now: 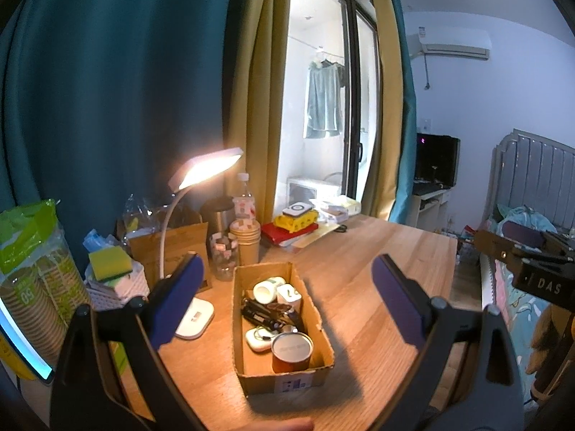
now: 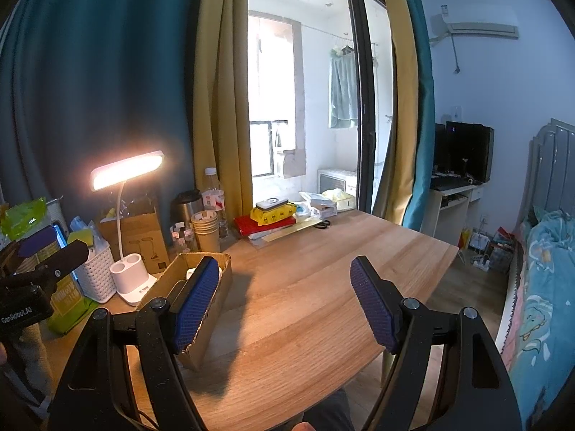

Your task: Organize rigid objects

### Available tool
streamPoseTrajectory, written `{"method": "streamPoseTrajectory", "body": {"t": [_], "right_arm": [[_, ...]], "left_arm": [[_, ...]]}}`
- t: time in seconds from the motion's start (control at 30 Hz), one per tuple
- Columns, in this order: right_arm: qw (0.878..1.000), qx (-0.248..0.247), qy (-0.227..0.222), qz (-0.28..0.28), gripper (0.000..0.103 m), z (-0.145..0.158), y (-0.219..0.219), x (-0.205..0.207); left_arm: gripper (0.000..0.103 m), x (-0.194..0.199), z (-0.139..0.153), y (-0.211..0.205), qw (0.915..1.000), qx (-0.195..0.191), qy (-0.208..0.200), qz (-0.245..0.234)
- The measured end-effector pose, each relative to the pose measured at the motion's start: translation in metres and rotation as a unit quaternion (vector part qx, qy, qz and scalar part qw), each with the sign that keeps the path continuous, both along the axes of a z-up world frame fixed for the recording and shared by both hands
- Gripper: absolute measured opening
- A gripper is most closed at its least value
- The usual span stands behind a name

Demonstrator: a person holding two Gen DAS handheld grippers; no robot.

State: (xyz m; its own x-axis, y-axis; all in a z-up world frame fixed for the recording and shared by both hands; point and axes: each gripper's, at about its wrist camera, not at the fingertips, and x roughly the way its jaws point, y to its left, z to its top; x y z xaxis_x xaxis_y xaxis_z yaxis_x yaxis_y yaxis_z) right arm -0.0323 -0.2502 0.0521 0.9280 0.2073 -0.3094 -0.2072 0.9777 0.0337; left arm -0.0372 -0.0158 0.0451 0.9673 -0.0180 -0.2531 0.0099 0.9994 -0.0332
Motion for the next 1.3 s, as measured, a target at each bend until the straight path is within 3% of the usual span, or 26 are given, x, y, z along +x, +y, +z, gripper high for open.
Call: {"method": "streamPoseTrajectory", "body": {"t": [1.3], "right_arm": [[1.0,0.0,0.005,0.005,0.079,-0.007,0.0015,-0.0035]], "left_arm": [[0.096,-0.0011,-0.0003,-0.0058,1.0,0.004,-0.002,-0.006]]}}
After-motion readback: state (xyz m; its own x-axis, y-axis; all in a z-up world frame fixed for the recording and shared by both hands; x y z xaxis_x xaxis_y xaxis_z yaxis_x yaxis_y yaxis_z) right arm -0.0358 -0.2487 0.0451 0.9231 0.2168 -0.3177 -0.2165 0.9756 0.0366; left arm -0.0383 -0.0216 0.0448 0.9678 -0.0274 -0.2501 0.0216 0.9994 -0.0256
